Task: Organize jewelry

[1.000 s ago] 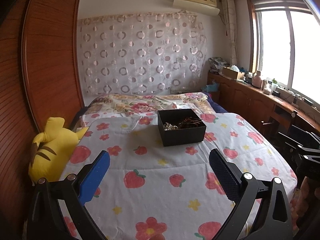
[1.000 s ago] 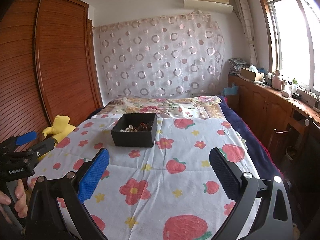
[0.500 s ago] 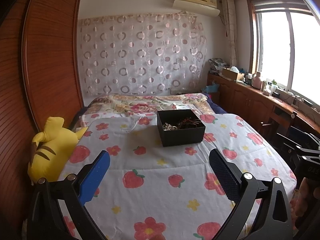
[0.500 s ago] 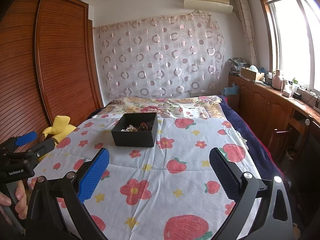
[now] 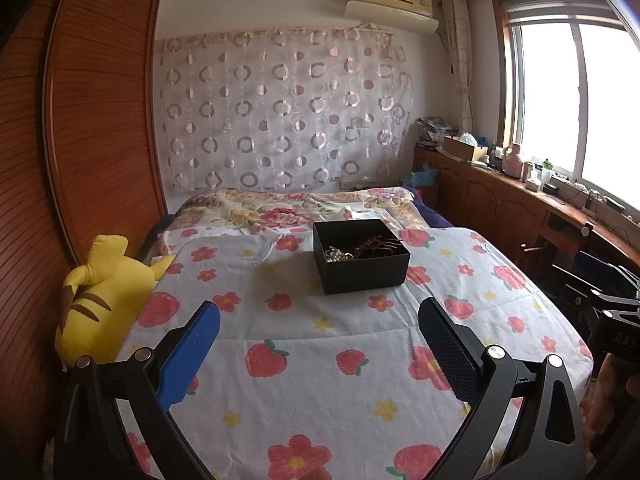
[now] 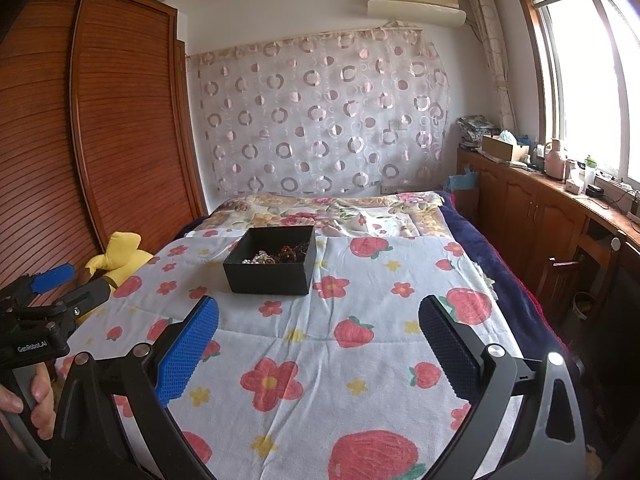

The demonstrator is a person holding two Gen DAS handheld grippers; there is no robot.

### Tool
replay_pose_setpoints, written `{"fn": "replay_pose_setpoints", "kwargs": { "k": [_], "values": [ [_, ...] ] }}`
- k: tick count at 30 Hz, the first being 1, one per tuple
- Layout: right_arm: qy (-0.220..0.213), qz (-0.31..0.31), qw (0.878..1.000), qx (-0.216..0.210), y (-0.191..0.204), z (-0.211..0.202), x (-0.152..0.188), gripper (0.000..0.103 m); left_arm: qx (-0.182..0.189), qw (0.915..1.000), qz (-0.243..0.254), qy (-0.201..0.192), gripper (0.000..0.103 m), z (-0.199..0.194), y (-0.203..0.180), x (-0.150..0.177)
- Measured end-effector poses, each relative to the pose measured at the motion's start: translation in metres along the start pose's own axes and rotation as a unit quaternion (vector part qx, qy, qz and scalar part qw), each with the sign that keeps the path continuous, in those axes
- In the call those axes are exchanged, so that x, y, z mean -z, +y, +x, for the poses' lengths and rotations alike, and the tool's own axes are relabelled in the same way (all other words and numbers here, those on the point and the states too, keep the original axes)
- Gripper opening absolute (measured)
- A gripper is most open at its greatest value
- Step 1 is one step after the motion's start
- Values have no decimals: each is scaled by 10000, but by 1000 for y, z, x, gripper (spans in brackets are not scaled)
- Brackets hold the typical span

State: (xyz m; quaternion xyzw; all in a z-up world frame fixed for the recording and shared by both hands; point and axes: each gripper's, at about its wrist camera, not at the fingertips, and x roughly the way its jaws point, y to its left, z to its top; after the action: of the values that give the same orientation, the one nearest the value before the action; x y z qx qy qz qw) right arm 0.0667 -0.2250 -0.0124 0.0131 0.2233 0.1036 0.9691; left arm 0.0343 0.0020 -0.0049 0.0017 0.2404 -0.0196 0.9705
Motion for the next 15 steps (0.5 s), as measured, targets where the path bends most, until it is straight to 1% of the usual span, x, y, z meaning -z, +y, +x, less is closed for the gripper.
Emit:
{"fn": "replay_pose_setpoints", "kwargs": {
  "k": [15],
  "values": [
    [-4,3,10000,-10,0,0,-1,101,-2,10000,1,-11,96,0,-1,1]
  ]
}}
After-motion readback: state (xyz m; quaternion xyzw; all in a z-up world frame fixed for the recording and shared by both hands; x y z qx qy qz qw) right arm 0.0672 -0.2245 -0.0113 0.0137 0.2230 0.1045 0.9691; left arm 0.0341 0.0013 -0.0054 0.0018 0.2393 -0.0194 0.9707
